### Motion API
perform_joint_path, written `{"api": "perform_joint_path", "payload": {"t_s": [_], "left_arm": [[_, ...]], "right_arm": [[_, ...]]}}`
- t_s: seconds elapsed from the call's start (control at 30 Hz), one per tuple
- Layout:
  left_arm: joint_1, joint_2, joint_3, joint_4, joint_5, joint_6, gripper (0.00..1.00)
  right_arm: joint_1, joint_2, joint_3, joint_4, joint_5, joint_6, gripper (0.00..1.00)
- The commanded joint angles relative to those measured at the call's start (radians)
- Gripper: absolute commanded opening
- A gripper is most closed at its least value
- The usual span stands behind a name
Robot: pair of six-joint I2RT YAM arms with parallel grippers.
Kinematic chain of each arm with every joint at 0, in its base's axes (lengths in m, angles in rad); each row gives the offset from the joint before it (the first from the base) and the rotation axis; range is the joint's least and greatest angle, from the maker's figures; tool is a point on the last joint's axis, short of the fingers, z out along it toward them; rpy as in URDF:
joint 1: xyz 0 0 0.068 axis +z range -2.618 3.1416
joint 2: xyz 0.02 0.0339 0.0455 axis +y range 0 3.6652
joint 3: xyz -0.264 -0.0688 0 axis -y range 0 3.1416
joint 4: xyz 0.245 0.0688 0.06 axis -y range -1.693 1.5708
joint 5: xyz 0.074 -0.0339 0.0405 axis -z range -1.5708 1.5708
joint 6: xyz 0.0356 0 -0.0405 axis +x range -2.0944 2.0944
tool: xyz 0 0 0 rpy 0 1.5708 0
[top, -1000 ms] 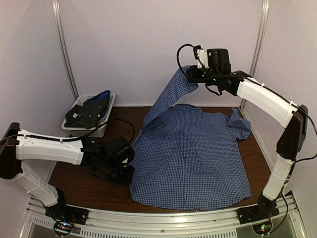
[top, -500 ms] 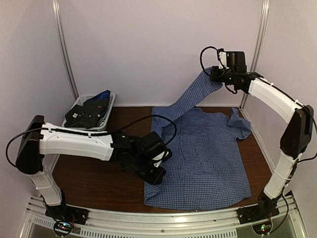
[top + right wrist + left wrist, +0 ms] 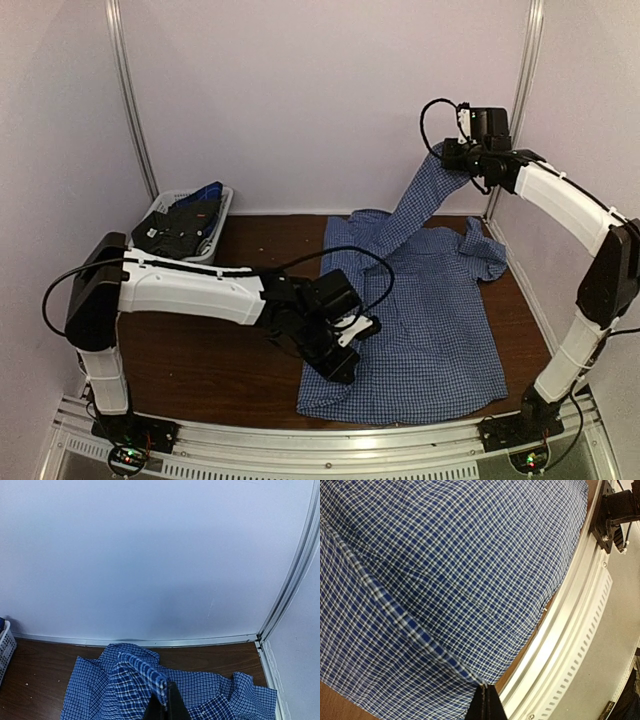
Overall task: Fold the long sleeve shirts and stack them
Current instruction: Fold the flattened shirt at the center of the board.
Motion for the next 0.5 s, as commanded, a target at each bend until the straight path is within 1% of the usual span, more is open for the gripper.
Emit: {"api": "perform_joint_path", "payload": {"t_s": [0.0,0.47], "left_arm": [[-0.007,0.021,0.039,0.024,0.063,0.04,0.0],[-0.016,0.091,0.122,0.034,0.118,0.047,0.0]], "right_arm": [[-0.005,-0.067,-0.022,-0.01,0.059,-0.009,0.0],[-0.004,-0.082,-0.045,-0.019,0.03,0.002,0.0]]}}
